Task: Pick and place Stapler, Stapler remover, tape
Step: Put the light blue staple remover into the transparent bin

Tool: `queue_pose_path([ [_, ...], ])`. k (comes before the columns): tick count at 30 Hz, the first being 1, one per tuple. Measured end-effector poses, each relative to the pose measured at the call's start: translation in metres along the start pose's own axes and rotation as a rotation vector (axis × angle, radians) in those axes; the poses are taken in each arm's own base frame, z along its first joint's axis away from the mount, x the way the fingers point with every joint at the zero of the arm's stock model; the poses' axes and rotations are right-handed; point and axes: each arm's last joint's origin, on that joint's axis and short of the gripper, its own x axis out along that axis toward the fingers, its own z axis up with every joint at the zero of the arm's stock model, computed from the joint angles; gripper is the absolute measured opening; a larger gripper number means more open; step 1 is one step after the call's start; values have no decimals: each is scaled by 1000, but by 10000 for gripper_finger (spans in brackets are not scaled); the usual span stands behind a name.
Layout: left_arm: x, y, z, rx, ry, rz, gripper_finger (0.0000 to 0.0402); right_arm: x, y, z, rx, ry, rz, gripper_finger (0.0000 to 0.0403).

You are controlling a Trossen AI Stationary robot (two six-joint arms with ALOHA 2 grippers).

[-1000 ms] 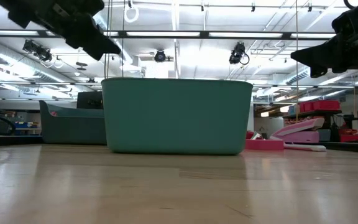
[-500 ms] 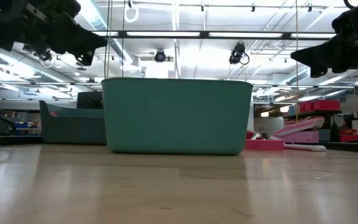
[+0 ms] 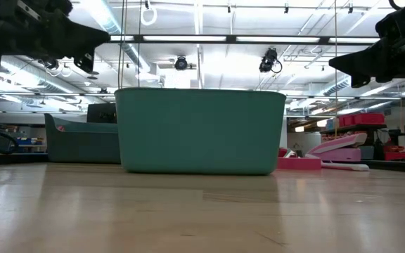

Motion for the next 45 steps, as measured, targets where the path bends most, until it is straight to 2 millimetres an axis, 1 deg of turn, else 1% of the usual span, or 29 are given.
queue_pose_path([
  [5, -6, 0, 1, 2, -53, 0, 1, 0, 0, 0, 0, 0, 0, 18],
  [14, -16, -1, -8, -87, -94, 5, 1, 0, 0, 0, 0, 0, 0, 18],
  [20, -21, -1, -13, -89, -128, 4, 1, 0, 0, 0, 0, 0, 0, 18],
  [27, -25, -1, -13, -88, -139, 5, 1, 0, 0, 0, 0, 0, 0, 18],
  [40, -33, -1, -24, -92, -40, 12, 1, 0, 0, 0, 0, 0, 0, 18],
  [45, -33, -1, -28, -94, -7, 18, 1, 0, 0, 0, 0, 0, 0, 18],
])
